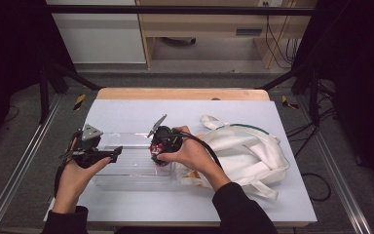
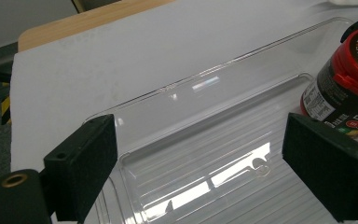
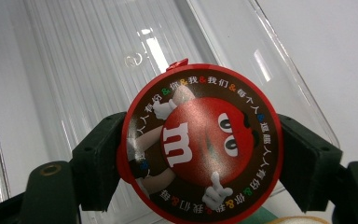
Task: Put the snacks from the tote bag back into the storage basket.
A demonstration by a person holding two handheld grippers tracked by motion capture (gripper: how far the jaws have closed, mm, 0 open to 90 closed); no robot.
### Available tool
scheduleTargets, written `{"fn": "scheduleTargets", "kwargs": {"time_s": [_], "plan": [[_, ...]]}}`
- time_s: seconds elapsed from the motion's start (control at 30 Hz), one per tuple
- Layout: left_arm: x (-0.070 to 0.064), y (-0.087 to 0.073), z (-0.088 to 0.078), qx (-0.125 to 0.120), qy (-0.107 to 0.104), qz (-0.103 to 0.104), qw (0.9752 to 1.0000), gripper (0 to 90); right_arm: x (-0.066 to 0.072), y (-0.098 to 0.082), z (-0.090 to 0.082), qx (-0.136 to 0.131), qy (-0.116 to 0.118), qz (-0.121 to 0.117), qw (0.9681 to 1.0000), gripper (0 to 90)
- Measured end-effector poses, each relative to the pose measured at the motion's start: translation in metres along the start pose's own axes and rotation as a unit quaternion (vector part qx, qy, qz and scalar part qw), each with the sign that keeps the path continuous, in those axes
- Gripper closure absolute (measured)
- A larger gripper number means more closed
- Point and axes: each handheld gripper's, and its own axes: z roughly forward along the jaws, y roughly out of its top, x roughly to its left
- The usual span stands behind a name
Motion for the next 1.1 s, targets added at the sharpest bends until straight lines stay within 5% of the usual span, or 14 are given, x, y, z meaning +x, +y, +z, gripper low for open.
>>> {"fn": "scheduleTargets", "kwargs": {"time_s": [1.1], "plan": [[0.000,0.000,0.000,0.005,-0.001,0.005,1.0000,10.2,0.001,-0.001,0.014,0.031,-0.012,-0.020,0.9992,24.5]]}}
